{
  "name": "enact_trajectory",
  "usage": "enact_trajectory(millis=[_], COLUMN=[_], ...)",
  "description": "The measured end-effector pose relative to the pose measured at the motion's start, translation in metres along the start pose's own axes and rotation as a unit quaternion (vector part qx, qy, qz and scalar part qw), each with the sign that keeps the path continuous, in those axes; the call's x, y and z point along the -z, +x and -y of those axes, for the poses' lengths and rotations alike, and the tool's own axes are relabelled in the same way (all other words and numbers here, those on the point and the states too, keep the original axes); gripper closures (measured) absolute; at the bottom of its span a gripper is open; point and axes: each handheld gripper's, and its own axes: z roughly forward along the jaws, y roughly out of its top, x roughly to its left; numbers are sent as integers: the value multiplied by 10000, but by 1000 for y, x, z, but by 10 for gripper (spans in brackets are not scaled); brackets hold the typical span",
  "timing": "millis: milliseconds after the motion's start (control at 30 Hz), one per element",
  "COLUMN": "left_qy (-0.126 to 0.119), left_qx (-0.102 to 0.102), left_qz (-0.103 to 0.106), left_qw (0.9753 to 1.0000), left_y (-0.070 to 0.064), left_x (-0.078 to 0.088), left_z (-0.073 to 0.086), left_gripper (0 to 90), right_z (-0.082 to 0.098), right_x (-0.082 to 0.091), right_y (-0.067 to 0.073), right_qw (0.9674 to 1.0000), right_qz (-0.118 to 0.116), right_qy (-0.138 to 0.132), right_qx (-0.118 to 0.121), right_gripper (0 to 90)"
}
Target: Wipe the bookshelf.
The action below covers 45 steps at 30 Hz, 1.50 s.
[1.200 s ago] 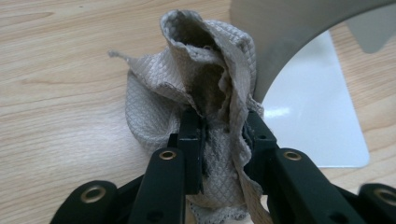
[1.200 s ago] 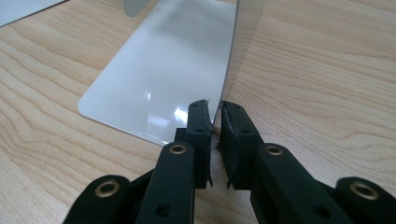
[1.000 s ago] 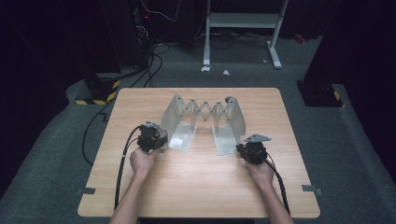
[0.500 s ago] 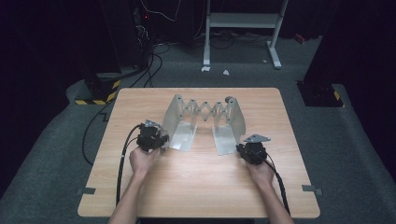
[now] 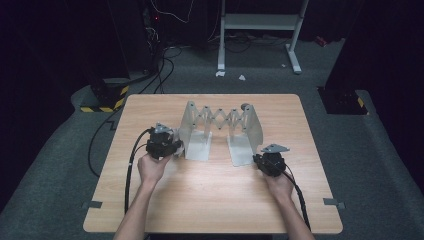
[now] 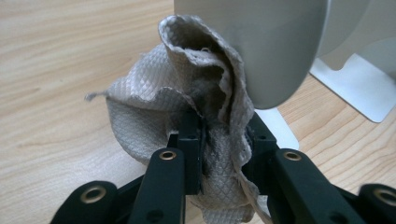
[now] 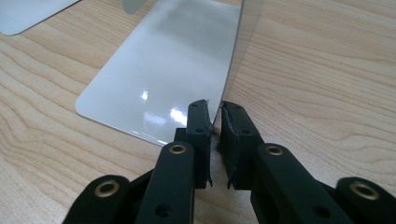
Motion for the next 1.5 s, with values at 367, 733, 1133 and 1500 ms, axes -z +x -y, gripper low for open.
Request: enact_trajectory(millis=[367, 733, 1133, 1500], left_qy=[-348, -587, -751, -488], left_qx=[10, 84, 231, 215], left_qz=[159, 254, 326, 194], left_qw=[9993, 9979, 9964, 9984], left_y=[0, 4, 7, 7], left_x=[25, 39, 39, 21], left_z=[-17, -37, -51, -47], left_gripper=[730, 730, 730, 730], right_z=[0, 0, 0, 0], right_x=[0, 0, 0, 1], right_y=[1, 1, 1, 1], right_qw=[10000, 10000, 10000, 10000], right_qz=[36, 45, 47, 15], right_qy=[3, -7, -6, 7], right_qx=[6, 34, 32, -35], right_gripper=[819, 818, 818, 819])
